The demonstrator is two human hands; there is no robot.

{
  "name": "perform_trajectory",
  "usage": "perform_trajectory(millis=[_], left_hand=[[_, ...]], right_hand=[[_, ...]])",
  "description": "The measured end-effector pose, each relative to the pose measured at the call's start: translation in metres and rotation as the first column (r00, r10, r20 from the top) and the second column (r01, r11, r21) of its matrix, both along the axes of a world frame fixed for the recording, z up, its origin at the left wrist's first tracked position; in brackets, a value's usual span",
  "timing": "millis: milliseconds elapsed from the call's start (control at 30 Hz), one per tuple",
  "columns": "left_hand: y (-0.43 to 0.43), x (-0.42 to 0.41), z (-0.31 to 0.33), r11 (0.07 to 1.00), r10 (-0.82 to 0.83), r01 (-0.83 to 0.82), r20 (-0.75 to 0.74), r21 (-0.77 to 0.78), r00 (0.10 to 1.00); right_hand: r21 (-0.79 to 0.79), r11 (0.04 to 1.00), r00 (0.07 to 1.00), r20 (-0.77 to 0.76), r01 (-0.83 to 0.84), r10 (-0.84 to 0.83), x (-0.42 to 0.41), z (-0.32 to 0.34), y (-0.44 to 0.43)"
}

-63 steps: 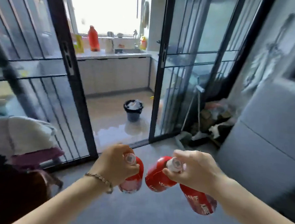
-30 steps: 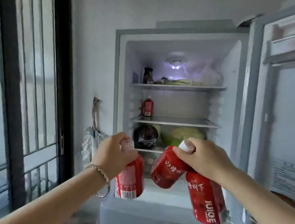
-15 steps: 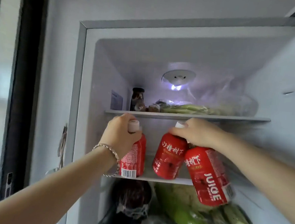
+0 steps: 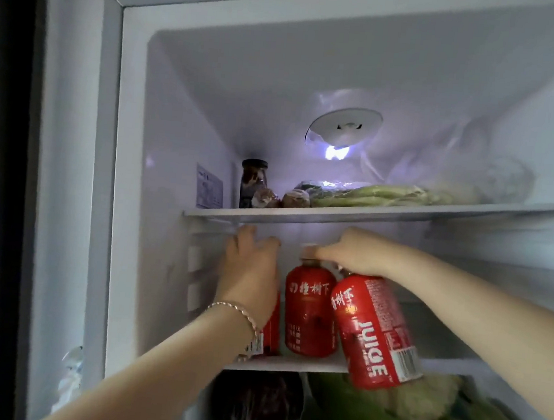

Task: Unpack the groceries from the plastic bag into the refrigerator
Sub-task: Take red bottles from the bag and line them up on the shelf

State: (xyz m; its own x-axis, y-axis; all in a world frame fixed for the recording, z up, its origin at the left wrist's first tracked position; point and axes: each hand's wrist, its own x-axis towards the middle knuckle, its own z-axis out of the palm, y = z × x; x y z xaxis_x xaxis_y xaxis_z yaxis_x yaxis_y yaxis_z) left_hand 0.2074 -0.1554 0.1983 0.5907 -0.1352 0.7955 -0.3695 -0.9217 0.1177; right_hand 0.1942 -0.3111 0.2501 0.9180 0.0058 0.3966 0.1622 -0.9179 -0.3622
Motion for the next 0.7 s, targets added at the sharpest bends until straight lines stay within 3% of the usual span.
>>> perform_trajectory(millis=[100,133,233,333,467,567,633,700], left_hand=[[-0.008,-0.004,-0.016,0.987,-0.111,0.081,0.225,0.138,0.968],[-0.01,-0.007,-0.018,0.982,-0.112,0.073,0.225,0.175,0.968],[-0.022,-0.016,-0.016,0.976,-0.027,0.02,0.03,0.216,0.999],[-0.031,-0.009,-0.014,0.957,0.031,-0.045,0.052,0.285,0.998],[-0.032,-0.01,-0.01,0.906,0.01,0.032,-0.096,0.421,0.995],[-0.025,-0.008,-0.003,0.854,0.011,0.089,-0.187,0.512,0.982],[-0.022,-0.005,0.004,0.849,-0.014,0.14,-0.243,0.509,0.97],[-0.022,0.001,0.011,0.861,-0.037,0.175,-0.285,0.477,0.958]], right_hand=[[0.163,0.985,0.979,0.187,0.048,-0.079,-0.022,-0.001,-0.015],[0.197,0.979,0.957,0.267,0.056,-0.109,-0.031,-0.003,-0.019],[0.234,0.97,0.812,0.552,0.071,-0.192,-0.044,-0.019,-0.025],[0.273,0.958,0.699,0.668,0.089,-0.255,-0.034,-0.031,-0.03],[0.363,0.93,0.803,0.54,0.048,-0.253,-0.008,-0.032,-0.038],[0.268,0.962,0.942,0.333,-0.054,-0.04,0.007,-0.046,-0.038],[0.315,0.929,0.97,0.204,-0.196,0.135,0.008,-0.063,-0.036],[0.363,0.925,0.992,0.103,-0.112,0.079,0.005,-0.076,-0.032]])
